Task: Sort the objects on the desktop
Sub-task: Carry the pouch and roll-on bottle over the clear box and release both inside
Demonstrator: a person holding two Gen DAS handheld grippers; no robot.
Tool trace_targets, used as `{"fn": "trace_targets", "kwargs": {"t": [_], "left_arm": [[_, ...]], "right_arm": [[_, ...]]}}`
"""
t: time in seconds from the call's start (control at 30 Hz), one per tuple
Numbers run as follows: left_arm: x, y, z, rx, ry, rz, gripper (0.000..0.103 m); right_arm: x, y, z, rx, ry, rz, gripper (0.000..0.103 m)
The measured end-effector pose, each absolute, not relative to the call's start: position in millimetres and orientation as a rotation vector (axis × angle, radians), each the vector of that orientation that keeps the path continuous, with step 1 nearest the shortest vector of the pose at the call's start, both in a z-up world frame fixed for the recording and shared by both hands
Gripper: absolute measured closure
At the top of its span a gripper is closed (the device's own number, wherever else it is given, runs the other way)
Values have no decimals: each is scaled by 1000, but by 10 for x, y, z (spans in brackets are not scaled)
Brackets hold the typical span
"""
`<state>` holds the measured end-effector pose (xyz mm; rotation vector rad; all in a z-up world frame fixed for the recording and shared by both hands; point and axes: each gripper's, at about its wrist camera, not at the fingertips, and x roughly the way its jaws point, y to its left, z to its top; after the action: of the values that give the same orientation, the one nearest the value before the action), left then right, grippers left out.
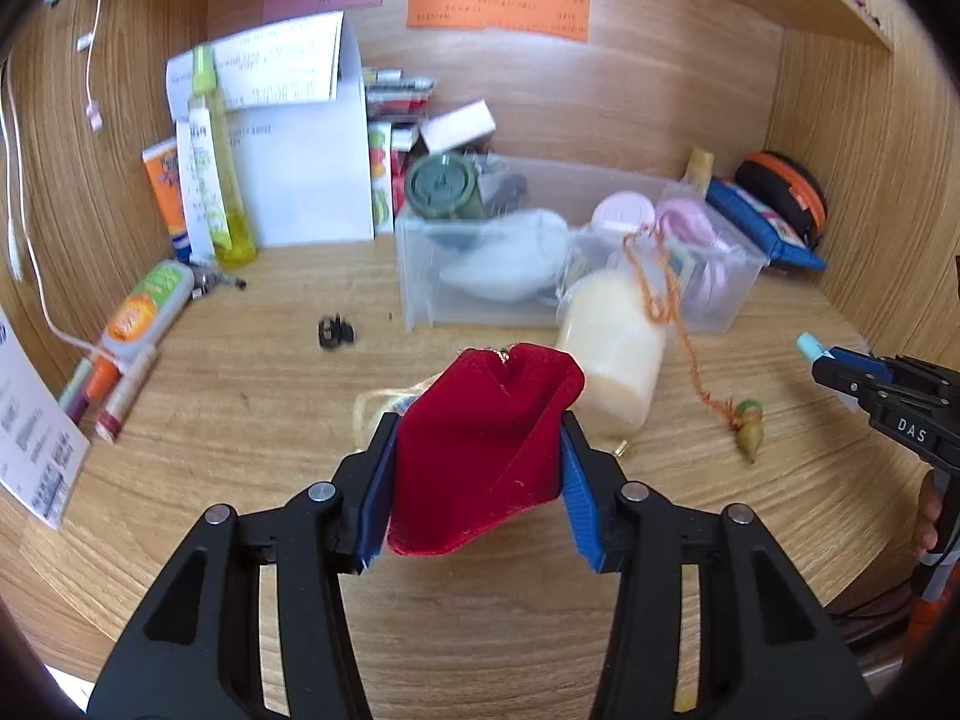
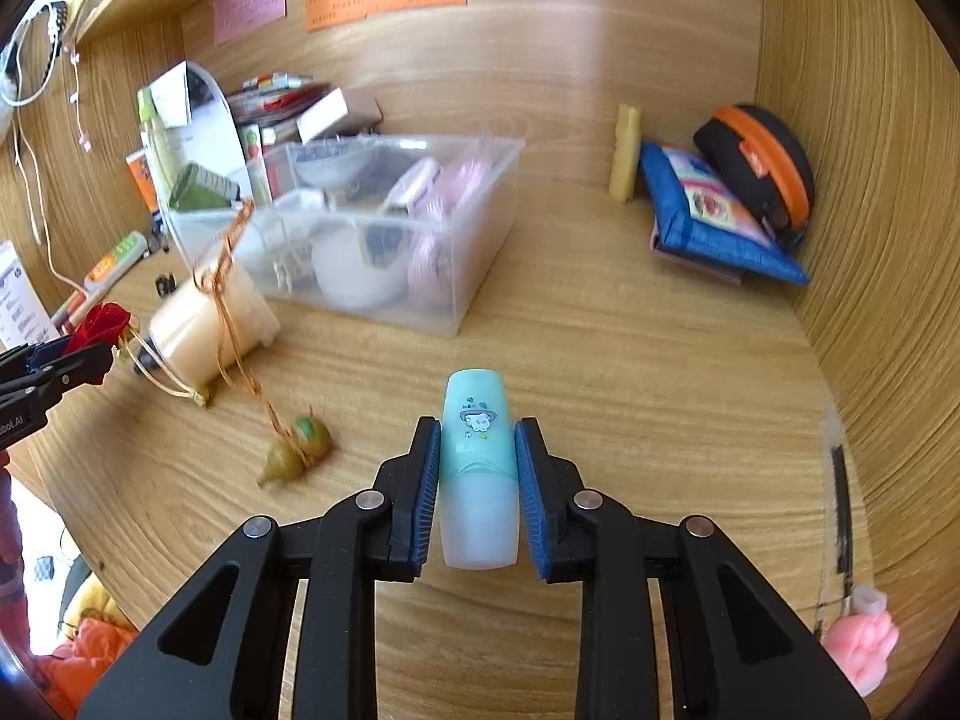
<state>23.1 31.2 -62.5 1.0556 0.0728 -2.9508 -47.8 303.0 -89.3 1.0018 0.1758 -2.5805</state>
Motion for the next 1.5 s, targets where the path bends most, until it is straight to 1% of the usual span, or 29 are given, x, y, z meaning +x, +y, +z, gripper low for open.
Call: {"fn": "trace_targets", "kwargs": {"t": [0.3, 0.7, 1.1, 1.5], "left_arm": [[142, 289, -378, 957, 54, -2995, 54], [-96, 244, -216, 895, 31, -3035, 54], [-381, 238, 40, 792, -41, -3073, 54], [-782, 272, 352, 713, 15, -3125, 54]], "right_arm": [[-519, 2854, -639, 893, 163, -2587, 80], [-631, 2580, -358, 805, 177, -2588, 80], [-787, 2341, -95, 725, 193, -2597, 80], [-1048, 2205, 33, 697, 184, -2570, 80]]}}
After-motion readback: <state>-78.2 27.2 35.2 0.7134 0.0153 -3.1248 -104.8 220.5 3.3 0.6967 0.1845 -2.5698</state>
